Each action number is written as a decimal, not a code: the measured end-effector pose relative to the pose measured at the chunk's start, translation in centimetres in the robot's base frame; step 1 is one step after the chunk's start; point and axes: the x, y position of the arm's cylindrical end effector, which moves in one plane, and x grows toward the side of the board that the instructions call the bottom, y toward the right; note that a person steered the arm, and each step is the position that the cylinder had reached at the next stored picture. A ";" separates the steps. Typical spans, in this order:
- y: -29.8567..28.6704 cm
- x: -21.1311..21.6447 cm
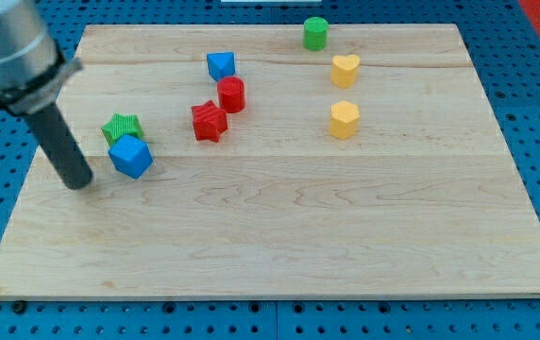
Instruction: Push the green star into the red star
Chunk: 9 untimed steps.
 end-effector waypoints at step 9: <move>9.8 -5.0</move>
